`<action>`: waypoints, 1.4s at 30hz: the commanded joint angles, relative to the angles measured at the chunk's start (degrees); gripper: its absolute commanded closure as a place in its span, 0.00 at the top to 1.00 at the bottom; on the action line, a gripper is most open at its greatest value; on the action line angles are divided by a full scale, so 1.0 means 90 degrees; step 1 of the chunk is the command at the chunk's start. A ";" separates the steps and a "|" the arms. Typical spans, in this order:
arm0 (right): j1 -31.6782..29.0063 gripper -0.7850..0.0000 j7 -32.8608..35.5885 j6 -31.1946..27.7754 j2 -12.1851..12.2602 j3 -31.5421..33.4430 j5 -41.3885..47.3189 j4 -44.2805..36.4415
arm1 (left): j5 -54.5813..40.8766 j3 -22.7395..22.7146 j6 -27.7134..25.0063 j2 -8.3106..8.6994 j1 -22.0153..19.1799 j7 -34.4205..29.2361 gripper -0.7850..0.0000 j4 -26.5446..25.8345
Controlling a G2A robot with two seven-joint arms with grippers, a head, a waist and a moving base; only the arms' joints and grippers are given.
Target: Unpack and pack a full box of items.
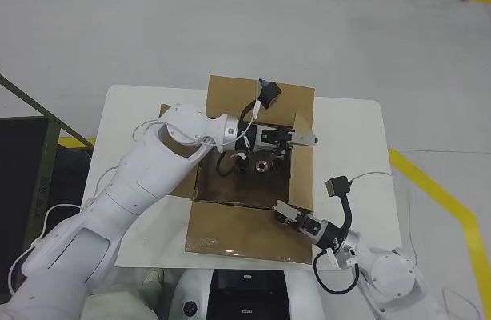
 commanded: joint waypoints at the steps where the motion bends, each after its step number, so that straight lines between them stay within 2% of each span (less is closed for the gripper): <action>1: -0.0109 1.00 -0.0181 -0.0149 0.0008 0.0103 -0.0060 -0.0054 | -0.0029 -0.0068 -0.0018 0.0001 -0.0008 -0.0068 1.00 0.0021; 7: -0.0552 1.00 -0.0587 -0.0501 0.0048 0.0555 -0.0148 -0.0286 | 0.0003 -0.0585 -0.0087 0.0129 0.0178 -0.0250 1.00 -0.0103; 14: -0.0895 1.00 -0.0959 -0.0992 0.0066 0.0937 -0.0160 -0.0460 | 0.0205 -0.1651 0.0011 0.0427 0.0705 -0.0404 1.00 -0.0634; 19: -0.1060 1.00 -0.1418 -0.1347 0.0058 0.1088 -0.0626 -0.0522 | 0.0321 -0.2333 0.0103 0.0594 0.1102 -0.0393 1.00 -0.0993; 30: -0.1062 1.00 -0.2507 -0.0984 -0.0001 0.1246 -0.1337 -0.0328 | 0.0158 -0.3335 0.0055 0.0793 0.1603 -0.0507 1.00 -0.0983; 42: -0.0640 1.00 -0.2893 -0.0233 -0.0065 0.1235 -0.1538 0.0215 | 0.0386 -0.4596 0.0017 0.1072 0.2120 -0.1011 1.00 -0.1015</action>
